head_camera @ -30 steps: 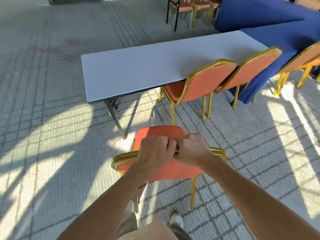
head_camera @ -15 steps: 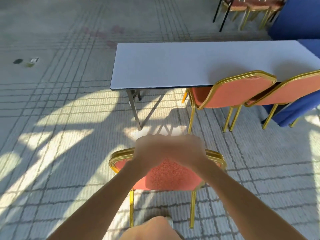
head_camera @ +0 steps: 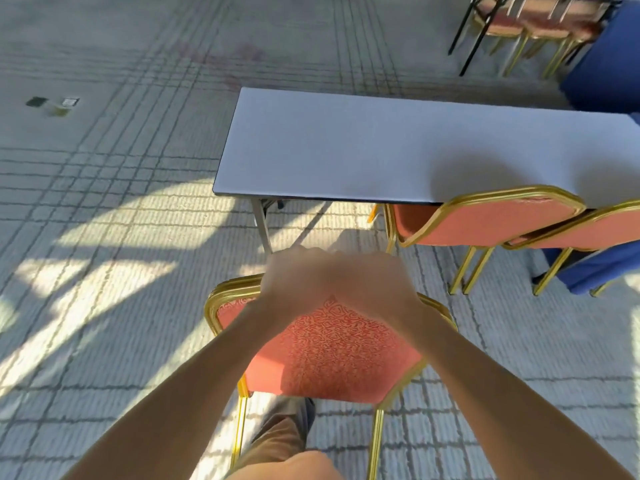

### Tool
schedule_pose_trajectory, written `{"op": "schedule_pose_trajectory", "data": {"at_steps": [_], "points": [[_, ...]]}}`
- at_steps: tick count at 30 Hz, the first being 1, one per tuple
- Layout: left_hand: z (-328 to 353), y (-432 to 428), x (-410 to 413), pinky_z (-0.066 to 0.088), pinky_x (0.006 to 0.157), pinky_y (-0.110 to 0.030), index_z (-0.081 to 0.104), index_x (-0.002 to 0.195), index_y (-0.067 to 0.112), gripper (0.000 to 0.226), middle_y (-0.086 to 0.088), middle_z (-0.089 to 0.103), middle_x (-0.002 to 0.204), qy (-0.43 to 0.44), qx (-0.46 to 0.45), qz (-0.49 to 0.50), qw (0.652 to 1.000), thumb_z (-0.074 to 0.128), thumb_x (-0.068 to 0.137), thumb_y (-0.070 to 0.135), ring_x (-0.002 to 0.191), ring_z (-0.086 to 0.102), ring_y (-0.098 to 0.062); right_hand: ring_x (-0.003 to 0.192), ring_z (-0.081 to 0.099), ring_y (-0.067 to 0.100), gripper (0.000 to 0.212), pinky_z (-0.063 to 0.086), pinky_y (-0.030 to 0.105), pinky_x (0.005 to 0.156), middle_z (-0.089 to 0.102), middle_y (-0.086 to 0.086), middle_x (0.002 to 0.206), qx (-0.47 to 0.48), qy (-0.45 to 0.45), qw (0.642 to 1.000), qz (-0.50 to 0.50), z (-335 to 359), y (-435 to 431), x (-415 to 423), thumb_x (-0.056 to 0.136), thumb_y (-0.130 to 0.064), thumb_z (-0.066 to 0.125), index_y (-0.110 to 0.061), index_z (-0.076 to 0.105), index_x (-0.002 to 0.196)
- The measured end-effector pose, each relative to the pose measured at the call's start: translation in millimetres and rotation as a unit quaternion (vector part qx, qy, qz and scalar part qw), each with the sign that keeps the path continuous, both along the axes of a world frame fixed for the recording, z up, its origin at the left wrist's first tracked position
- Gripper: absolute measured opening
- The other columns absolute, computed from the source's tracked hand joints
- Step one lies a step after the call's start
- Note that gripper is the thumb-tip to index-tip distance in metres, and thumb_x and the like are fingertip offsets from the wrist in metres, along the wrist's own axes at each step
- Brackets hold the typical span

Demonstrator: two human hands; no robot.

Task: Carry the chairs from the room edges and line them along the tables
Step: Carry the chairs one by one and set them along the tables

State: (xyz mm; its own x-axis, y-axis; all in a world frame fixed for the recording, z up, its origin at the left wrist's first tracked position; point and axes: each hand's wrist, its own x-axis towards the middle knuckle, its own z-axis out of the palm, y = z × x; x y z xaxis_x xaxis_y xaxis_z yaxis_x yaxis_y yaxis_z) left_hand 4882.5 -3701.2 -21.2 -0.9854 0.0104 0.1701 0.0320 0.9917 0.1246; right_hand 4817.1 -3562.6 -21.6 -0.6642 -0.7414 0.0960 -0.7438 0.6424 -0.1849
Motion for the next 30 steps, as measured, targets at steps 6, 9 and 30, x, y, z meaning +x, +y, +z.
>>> {"op": "schedule_pose_trajectory", "data": {"at_steps": [6, 9, 30], "points": [[13.0, -31.6, -89.0, 0.04, 0.052, -0.03, 0.059, 0.089, 0.013, 0.019, -0.003, 0.062, 0.068, -0.01, -0.028, -0.011, 0.999, 0.048, 0.1, 0.026, 0.06, 0.06, -0.03, 0.069, 0.052, 0.017, 0.063, 0.05, 0.03, 0.064, 0.066, -0.002, 0.072, 0.028, -0.007, 1.0, -0.009, 9.3, -32.1, -87.7, 0.072, -0.057, 0.014, -0.025, 0.066, 0.087], [18.4, -38.2, -114.8, 0.041, 0.053, -0.03, 0.057, 0.082, 0.012, 0.02, -0.004, 0.061, 0.063, -0.006, -0.036, -0.021, 0.999, 0.053, 0.098, 0.023, 0.056, 0.059, -0.03, 0.078, 0.064, 0.021, 0.061, 0.053, 0.032, 0.067, 0.069, -0.002, 0.078, 0.031, 0.005, 0.999, -0.01, 12.5, -41.0, -115.8, 0.076, -0.058, 0.02, -0.026, 0.069, 0.093], [-34.8, 6.8, -146.3, 0.028, 0.054, -0.03, 0.056, 0.068, 0.019, 0.048, -0.002, 0.059, 0.062, -0.032, 0.131, 0.118, 0.984, 0.028, 0.1, 0.042, 0.061, 0.053, -0.025, 0.057, 0.059, 0.022, 0.025, 0.045, 0.028, 0.053, 0.052, -0.006, 0.057, 0.076, -0.038, 0.996, 0.034, -27.3, -7.2, -156.2, 0.084, -0.045, 0.046, -0.024, 0.055, 0.074]]}}
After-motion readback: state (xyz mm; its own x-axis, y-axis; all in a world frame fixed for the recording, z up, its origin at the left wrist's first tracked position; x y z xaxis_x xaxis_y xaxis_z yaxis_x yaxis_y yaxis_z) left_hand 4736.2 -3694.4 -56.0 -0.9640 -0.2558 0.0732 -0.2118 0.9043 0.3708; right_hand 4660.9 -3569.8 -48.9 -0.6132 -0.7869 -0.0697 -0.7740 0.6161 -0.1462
